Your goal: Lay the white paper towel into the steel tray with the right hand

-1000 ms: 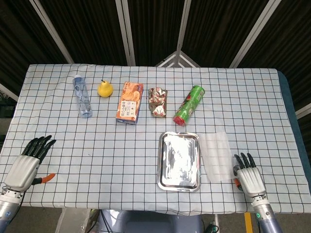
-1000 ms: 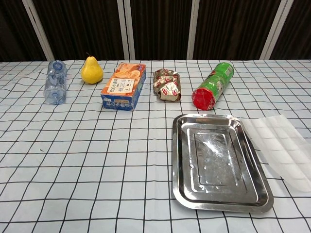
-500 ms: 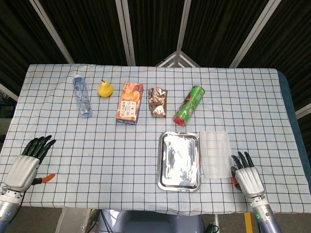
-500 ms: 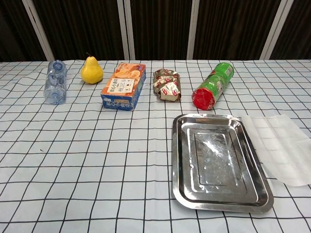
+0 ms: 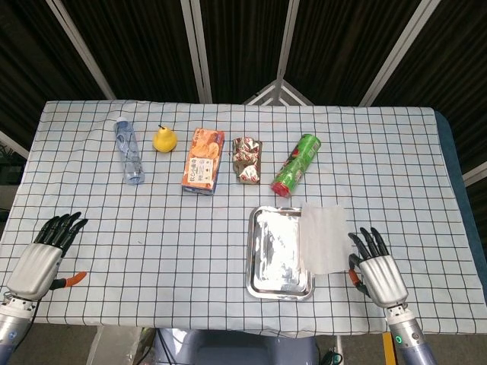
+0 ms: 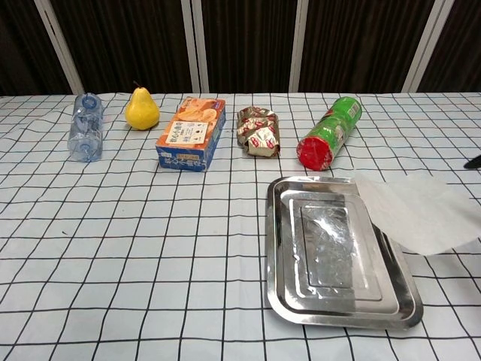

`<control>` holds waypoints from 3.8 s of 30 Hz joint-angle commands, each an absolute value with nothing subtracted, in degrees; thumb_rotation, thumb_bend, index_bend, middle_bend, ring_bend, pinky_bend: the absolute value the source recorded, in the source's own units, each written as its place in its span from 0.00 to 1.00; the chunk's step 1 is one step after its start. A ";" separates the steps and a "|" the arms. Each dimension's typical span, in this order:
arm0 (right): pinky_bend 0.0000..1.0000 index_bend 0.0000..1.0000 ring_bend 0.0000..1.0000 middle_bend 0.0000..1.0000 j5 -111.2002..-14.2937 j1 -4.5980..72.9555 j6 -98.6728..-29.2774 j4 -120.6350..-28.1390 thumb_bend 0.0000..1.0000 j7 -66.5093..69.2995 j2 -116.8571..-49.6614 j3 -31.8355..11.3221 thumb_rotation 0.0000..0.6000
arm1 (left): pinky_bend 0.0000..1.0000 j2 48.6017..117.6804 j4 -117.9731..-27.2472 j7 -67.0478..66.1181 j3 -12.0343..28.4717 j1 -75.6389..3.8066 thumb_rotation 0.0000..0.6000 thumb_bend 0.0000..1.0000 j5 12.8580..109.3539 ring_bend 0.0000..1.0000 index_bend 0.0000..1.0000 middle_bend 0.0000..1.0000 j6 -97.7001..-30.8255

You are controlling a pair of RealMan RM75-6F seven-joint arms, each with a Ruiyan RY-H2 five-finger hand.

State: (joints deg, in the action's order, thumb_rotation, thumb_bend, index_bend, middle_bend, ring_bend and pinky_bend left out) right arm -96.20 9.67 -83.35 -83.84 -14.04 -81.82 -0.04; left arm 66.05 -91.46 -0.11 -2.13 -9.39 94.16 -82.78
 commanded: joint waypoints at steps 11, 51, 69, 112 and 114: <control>0.00 0.65 0.00 0.20 -100.57 12.34 -85.30 -103.78 0.52 -20.14 -77.03 -3.27 1.00 | 0.00 66.09 -91.43 -0.16 -2.13 -9.46 1.00 0.00 94.22 0.00 0.00 0.00 -82.72; 0.00 0.65 0.00 0.20 -95.98 5.60 -81.01 -90.61 0.54 -33.28 -92.94 5.21 1.00 | 0.00 66.08 -91.07 0.20 -2.28 -9.51 1.00 0.00 94.68 0.00 0.00 0.00 -82.93; 0.00 0.65 0.00 0.20 -94.75 5.16 -80.22 -89.92 0.56 -36.67 -96.83 4.31 1.00 | 0.00 66.09 -90.98 0.43 -2.30 -9.55 1.00 0.00 94.76 0.00 0.00 0.00 -82.95; 0.00 0.04 0.00 0.00 -94.24 4.74 -78.49 -94.37 0.56 -41.96 -95.39 5.26 1.00 | 0.00 66.05 -90.95 0.69 -2.34 -9.55 1.00 0.00 94.74 0.00 0.00 0.00 -83.03; 0.00 0.04 0.00 0.00 -93.89 5.02 -78.07 -95.59 0.80 -42.23 -94.40 4.99 1.00 | 0.00 66.04 -90.93 0.75 -2.34 -9.62 1.00 0.00 94.72 0.00 0.00 0.00 -82.88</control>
State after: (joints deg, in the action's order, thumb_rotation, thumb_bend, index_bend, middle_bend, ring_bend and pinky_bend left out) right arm -94.13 4.80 -78.39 -94.92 -41.99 -94.99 5.21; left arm 66.05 -90.93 0.74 -2.34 -9.63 94.73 -82.88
